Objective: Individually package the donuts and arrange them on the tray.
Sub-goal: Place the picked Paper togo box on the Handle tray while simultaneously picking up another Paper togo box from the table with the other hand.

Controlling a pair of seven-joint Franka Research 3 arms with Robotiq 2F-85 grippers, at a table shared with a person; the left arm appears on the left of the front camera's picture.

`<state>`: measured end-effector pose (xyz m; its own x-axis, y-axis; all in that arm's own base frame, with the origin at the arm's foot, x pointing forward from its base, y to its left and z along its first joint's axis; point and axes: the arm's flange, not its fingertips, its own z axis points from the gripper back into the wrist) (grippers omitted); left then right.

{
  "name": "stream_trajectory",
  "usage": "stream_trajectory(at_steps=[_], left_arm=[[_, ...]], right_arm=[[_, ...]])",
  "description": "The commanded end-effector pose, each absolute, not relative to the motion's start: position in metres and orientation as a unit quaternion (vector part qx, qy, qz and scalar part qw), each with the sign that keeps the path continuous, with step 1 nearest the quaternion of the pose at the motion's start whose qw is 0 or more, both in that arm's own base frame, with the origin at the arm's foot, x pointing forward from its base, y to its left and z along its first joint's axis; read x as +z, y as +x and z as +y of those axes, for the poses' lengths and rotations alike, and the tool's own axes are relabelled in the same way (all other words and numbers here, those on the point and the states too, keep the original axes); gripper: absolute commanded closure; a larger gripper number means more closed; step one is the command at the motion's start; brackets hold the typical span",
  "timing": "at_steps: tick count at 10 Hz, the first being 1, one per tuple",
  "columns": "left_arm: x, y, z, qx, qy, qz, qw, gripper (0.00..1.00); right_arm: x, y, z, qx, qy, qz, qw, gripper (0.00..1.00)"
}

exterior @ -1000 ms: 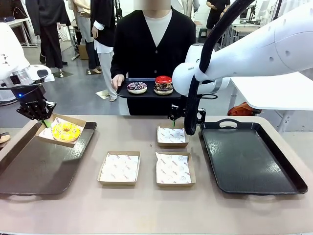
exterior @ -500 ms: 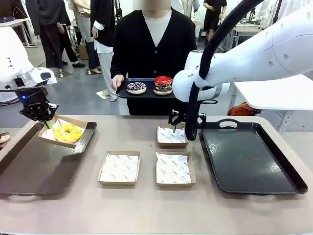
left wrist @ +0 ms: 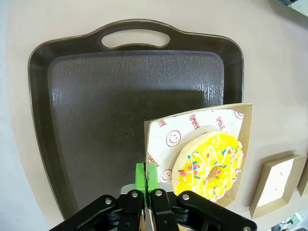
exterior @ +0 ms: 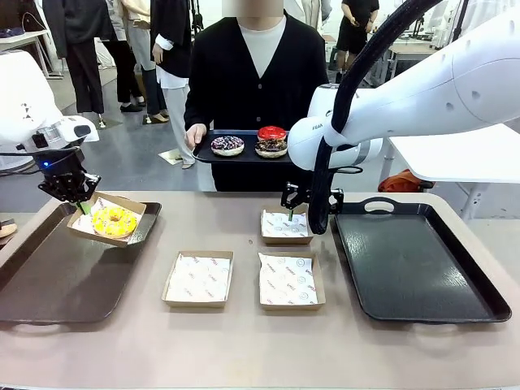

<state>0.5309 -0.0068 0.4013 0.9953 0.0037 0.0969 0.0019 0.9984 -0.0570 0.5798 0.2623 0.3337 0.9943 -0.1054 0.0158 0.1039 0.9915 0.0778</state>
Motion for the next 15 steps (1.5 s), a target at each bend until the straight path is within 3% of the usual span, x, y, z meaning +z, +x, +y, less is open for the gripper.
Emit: stream_trajectory(at_steps=[1, 13, 14, 15], left_arm=[[0.396, 0.541, -0.007, 0.002, -0.016, -0.055, 0.998, 0.99], [0.378, 0.576, -0.011, 0.018, -0.030, -0.054, 0.998, 0.99], [0.378, 0.576, -0.012, 0.016, -0.034, -0.058, 0.998, 0.58], [0.377, 0.576, -0.012, 0.015, -0.033, -0.058, 0.998, 0.44]], right_arm=[[0.326, 0.584, 0.260, -0.048, 0.029, -0.023, 0.998, 0.00], [0.316, 0.590, 0.257, -0.044, 0.034, -0.012, 0.998, 0.00], [0.316, 0.589, 0.256, -0.038, 0.036, -0.017, 0.998, 0.42], [0.315, 0.589, 0.256, -0.037, 0.036, -0.016, 0.999, 0.59]])
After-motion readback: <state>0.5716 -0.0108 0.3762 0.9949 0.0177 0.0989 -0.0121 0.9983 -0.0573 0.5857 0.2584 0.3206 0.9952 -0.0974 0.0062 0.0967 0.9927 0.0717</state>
